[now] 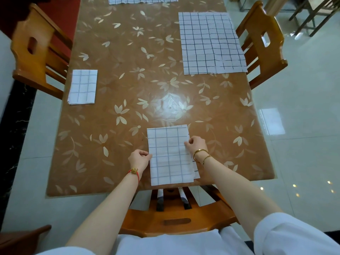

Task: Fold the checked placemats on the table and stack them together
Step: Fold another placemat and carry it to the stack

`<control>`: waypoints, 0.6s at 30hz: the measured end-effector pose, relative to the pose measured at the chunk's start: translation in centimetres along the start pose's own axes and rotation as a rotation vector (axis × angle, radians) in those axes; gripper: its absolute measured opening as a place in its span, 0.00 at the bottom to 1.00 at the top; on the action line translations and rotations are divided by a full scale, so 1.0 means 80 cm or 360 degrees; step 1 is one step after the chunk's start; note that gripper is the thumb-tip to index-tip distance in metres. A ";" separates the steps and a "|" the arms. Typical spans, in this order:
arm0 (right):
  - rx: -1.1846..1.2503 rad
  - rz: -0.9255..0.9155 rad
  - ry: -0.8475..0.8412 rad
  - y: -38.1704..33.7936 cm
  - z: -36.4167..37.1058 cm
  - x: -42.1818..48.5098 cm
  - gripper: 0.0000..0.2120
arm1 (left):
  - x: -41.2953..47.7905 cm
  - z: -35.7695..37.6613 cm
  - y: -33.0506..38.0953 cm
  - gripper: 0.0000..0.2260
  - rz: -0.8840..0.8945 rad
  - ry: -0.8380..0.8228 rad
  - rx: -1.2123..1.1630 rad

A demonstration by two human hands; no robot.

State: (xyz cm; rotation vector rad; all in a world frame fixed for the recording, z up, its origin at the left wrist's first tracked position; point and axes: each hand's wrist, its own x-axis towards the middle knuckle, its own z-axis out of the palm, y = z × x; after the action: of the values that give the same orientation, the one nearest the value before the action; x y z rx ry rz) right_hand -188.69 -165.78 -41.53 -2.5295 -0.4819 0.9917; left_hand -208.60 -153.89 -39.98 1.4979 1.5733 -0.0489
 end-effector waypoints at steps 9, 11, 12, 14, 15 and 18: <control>-0.0093 -0.0019 -0.0024 0.000 -0.005 0.006 0.09 | -0.003 0.000 -0.005 0.07 0.0242 -0.0063 0.0129; -0.0111 -0.0018 -0.0042 -0.001 -0.006 0.009 0.10 | -0.003 0.002 -0.007 0.07 0.0269 -0.0051 0.0186; -0.0119 -0.0015 -0.0050 -0.001 -0.006 0.009 0.10 | -0.004 0.003 -0.008 0.07 0.0287 -0.0041 0.0221; -0.0129 -0.0007 -0.0058 -0.002 -0.005 0.009 0.10 | -0.006 0.005 -0.009 0.08 0.0335 -0.0005 0.0309; -0.0128 -0.0002 -0.0059 -0.002 -0.005 0.009 0.10 | -0.006 0.006 -0.009 0.08 0.0362 0.0020 0.0352; -0.0108 0.0040 -0.0037 -0.001 -0.008 0.007 0.10 | -0.005 0.010 -0.004 0.11 0.0433 0.0076 0.0422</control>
State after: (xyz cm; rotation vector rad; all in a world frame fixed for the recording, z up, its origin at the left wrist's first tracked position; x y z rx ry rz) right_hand -187.88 -165.61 -41.41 -2.5927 -0.5001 1.0317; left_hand -208.48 -154.71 -40.35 1.9231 1.4280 -0.0681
